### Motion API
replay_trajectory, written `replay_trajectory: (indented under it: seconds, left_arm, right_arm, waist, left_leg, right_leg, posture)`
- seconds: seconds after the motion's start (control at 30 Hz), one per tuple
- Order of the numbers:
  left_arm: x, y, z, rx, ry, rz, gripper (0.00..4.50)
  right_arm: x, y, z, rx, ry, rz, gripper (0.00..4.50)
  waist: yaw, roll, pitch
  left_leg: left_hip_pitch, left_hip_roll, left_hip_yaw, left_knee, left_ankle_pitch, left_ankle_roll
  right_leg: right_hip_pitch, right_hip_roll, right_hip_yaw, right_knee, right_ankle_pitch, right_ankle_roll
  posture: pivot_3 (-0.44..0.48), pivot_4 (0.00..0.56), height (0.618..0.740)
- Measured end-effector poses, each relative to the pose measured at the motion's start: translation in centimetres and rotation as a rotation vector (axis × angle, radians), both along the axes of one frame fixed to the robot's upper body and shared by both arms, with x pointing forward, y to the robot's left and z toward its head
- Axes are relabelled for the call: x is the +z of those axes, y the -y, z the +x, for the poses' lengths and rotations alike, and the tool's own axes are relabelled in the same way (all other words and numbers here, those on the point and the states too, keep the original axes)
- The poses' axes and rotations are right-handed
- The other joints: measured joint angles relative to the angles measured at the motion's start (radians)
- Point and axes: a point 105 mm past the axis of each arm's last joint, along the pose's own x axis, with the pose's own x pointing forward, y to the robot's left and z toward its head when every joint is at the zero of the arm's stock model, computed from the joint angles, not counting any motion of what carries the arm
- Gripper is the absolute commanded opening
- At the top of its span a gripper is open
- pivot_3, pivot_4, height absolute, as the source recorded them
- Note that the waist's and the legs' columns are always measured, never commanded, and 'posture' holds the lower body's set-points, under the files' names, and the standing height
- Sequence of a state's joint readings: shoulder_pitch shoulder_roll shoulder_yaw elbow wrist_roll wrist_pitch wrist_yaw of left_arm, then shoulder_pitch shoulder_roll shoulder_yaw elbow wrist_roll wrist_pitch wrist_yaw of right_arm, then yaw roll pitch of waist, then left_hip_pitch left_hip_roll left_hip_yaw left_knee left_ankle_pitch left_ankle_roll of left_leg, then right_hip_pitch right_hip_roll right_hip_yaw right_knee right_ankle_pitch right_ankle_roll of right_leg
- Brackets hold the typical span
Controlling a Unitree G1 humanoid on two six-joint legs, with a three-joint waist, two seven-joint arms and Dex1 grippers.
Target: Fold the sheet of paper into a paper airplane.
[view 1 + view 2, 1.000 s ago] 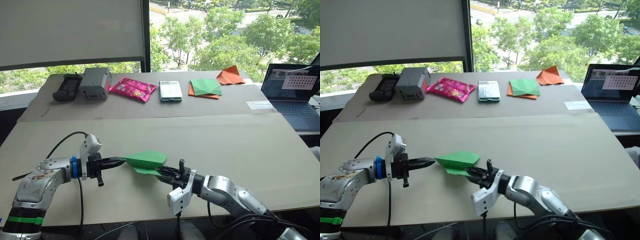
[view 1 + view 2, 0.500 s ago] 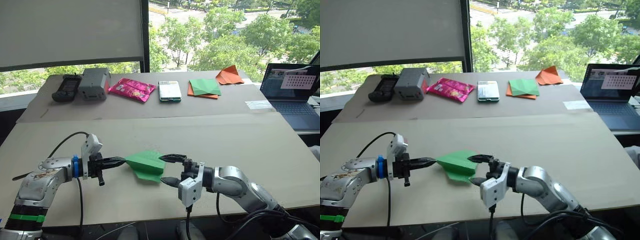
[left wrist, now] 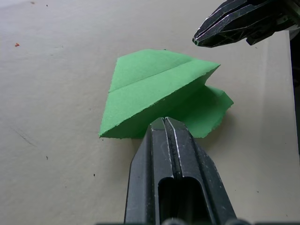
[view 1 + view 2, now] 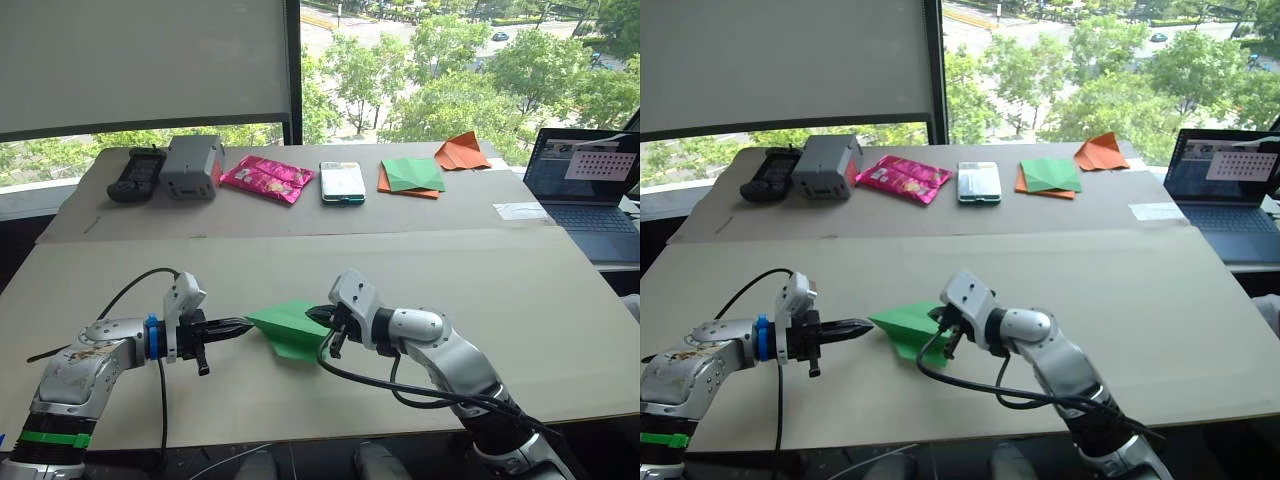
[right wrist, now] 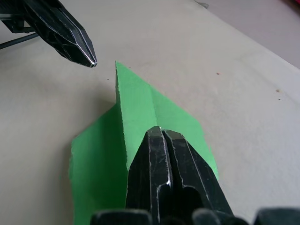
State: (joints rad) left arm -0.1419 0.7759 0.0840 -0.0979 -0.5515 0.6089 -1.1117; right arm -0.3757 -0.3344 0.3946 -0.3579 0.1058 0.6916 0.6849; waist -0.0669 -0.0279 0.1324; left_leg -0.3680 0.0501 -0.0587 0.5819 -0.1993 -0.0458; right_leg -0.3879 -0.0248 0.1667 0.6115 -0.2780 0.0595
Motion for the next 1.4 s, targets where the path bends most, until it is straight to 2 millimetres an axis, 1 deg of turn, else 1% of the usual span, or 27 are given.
replay_trajectory:
  seconds: [0.13, 0.33, 0.57, 0.63, 0.77, 0.87, 0.9, 1.0, 1.07, 1.13, 1.23, 1.3, 1.4]
  left_arm:
    - [0.0, 0.1, -0.1, -0.003, 0.001, 0.001, 0.0]
    - [-0.3, 0.1, -0.4, -0.005, -0.006, 0.004, 0.0]
    - [-0.1, 0.0, -0.3, 0.004, 0.001, 0.003, 0.0]
    - [0.2, 0.3, 0.0, 0.001, 0.015, -0.004, 0.0]
    - [1.3, 1.2, 1.1, -0.018, 0.064, -0.019, 0.0]
    - [1.4, 2.1, 1.4, -0.043, 0.075, -0.023, 0.0]
    - [1.4, 2.5, 1.7, -0.056, 0.08, -0.022, 0.0]
    - [1.2, 3.1, 2.4, -0.093, 0.09, 0.007, 0.0]
    - [0.8, 3.3, 2.8, -0.117, 0.097, 0.03, 0.0]
    - [0.4, 3.6, 3.2, -0.142, 0.101, 0.055, 0.0]
    - [0.0, 3.9, 3.5, -0.183, 0.104, 0.091, 0.0]
    - [-0.2, 4.0, 3.6, -0.212, 0.104, 0.107, 0.0]
    - [-0.3, 4.1, 3.4, -0.236, 0.105, 0.115, 0.0]
  right_arm:
    - [-1.6, -0.2, -0.9, 0.031, -0.052, -0.054, 0.02]
    - [-4.1, 0.2, -1.4, 0.018, -0.13, -0.089, 0.02]
    - [-4.5, 0.1, -1.7, 0.019, -0.141, -0.087, 0.02]
    - [-4.5, 0.1, -1.7, 0.023, -0.132, -0.093, 0.02]
    - [-4.0, 0.1, -1.5, 0.027, -0.072, -0.104, 0.02]
    - [-3.1, -0.1, -1.1, 0.022, -0.026, -0.09, 0.02]
    - [-2.6, 0.0, -1.0, 0.021, -0.003, -0.08, 0.02]
    - [0.0, 0.1, -0.9, 0.027, 0.084, -0.019, 0.02]
    - [1.2, 0.3, -1.4, 0.048, 0.114, 0.009, 0.02]
    - [1.6, 0.5, -2.2, 0.071, 0.12, 0.022, 0.02]
    - [1.4, 0.7, -3.2, 0.102, 0.094, 0.035, 0.02]
    - [1.1, 0.7, -4.3, 0.14, 0.054, 0.049, 0.02]
    - [0.8, 0.2, -5.9, 0.212, 0.003, 0.066, 0.02]
  waist:
    - [-0.003, 0.0, 0.0]
    - [-0.003, 0.0, 0.0]
    - [-0.003, 0.0, 0.0]
    - [-0.002, 0.0, 0.0]
    - [-0.002, 0.0, 0.0]
    - [-0.003, 0.0, 0.0]
    - [-0.003, 0.0, 0.0]
    - [-0.002, 0.0, 0.0]
    - [-0.002, 0.0, 0.0]
    - [0.0, 0.0, 0.0]
    - [-0.002, 0.0, 0.0]
    - [-0.003, 0.0, 0.0]
    - [-0.004, 0.0, 0.0]
  left_leg:
    - [0.0, 0.0, 0.0, -0.001, 0.0, 0.0]
    - [0.0, 0.0, 0.0, 0.0, 0.0, 0.0]
    - [0.0, 0.0, 0.0, 0.0, 0.0, 0.0]
    - [0.0, 0.0, 0.0, 0.0, 0.0, 0.0]
    - [0.0, 0.0, 0.0, 0.0, 0.0, 0.0]
    - [0.0, 0.0, 0.0, 0.0, 0.0, 0.0]
    - [0.0, 0.0, 0.0, 0.0, 0.0, 0.0]
    - [0.0, 0.0, 0.0, 0.0, 0.0, 0.0]
    - [0.0, -0.001, 0.0, 0.0, 0.0, 0.0]
    - [-0.001, -0.001, 0.0, 0.0, 0.0, 0.0]
    - [-0.001, -0.001, 0.0, 0.0, 0.0, 0.0]
    - [-0.001, -0.001, 0.0, 0.0, 0.0, 0.0]
    - [-0.001, 0.0, 0.0, 0.0, 0.0, 0.0]
  right_leg:
    - [0.0, 0.0, 0.0, 0.0, 0.0, 0.0]
    - [0.0, 0.0, 0.0, 0.0, 0.0, 0.0]
    - [0.0, 0.0, 0.0, 0.0, 0.0, 0.0]
    - [0.0, 0.0, 0.0, 0.0, 0.0, 0.0]
    - [0.0, 0.0, 0.0, -0.001, 0.0, 0.0]
    - [0.0, 0.0, 0.0, 0.0, 0.0, 0.001]
    - [0.0, 0.0, 0.0, 0.0, 0.0, 0.001]
    - [0.0, 0.0, 0.0, 0.0, 0.0, 0.001]
    - [0.0, 0.0, 0.0, -0.001, 0.0, 0.001]
    - [0.001, 0.0, 0.0, -0.001, 0.0, 0.001]
    - [0.0, 0.0, 0.0, 0.0, 0.0, 0.001]
    - [0.0, 0.0, 0.0, 0.0, 0.0, 0.001]
    - [0.0, 0.0, 0.0, 0.0, 0.0, 0.001]
  posture:
    - [0.0, 0.15, 0.74]
    - [0.0, 0.15, 0.74]
    - [0.0, 0.15, 0.74]
    - [0.0, 0.15, 0.74]
    - [0.0, 0.15, 0.74]
    - [0.0, 0.15, 0.74]
    - [0.0, 0.15, 0.74]
    - [0.0, 0.15, 0.74]
    - [0.0, 0.15, 0.74]
    - [0.0, 0.15, 0.74]
    - [0.0, 0.15, 0.74]
    - [0.0, 0.15, 0.74]
    - [0.0, 0.15, 0.74]
